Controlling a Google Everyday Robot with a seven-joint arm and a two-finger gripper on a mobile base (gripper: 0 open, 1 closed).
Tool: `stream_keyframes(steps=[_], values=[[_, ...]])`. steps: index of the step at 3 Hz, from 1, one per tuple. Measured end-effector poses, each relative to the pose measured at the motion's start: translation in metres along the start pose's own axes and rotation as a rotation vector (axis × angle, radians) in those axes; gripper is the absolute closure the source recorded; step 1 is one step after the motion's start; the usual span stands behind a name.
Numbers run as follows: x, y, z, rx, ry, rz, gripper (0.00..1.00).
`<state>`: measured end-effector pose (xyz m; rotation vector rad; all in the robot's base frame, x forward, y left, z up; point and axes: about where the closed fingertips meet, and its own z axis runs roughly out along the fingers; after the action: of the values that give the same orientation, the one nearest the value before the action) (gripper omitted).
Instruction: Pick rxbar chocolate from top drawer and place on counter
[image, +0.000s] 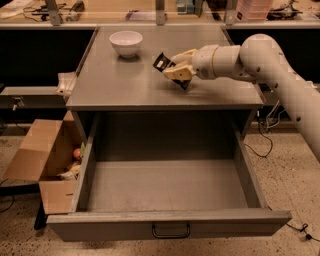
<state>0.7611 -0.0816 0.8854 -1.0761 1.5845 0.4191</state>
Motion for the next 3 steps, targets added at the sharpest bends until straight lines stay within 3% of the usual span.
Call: stream_keyframes(steps=[1, 3], values=[[0.012, -0.006, 0.001, 0.03, 0.028, 0.037, 0.76], [0.007, -0.025, 0.0, 0.064, 0.039, 0.036, 0.29]])
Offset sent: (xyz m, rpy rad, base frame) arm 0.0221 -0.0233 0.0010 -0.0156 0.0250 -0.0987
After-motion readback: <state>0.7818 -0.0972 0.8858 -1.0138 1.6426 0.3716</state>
